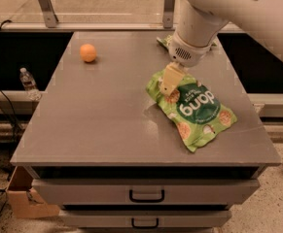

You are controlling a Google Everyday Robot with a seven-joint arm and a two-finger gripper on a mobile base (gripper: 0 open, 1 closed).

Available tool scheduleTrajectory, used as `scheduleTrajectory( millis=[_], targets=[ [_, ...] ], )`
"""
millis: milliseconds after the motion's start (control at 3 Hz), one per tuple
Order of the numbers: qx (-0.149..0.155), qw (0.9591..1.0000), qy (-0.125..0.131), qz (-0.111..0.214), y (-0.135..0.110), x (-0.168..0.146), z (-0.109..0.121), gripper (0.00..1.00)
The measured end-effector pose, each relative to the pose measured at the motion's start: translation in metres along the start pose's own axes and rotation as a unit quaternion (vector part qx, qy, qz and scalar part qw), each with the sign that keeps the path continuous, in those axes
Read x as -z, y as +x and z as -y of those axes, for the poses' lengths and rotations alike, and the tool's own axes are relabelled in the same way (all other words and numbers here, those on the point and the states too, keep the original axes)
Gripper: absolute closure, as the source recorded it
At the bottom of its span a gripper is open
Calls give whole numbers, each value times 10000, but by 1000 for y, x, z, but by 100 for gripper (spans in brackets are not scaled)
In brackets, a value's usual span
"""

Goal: Move green rice chip bag near orange

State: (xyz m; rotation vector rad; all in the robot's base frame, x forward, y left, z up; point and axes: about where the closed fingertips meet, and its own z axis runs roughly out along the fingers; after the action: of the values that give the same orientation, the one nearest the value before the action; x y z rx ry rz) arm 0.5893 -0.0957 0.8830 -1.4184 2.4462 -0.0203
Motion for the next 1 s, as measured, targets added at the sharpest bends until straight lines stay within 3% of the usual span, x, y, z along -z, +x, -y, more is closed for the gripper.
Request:
scheduleTrajectory(
  millis=[667, 1000],
  targets=[
    [617, 9962, 271, 543, -35, 26, 9, 100],
    [669, 9958, 281, 553, -36, 26, 9, 100]
  ],
)
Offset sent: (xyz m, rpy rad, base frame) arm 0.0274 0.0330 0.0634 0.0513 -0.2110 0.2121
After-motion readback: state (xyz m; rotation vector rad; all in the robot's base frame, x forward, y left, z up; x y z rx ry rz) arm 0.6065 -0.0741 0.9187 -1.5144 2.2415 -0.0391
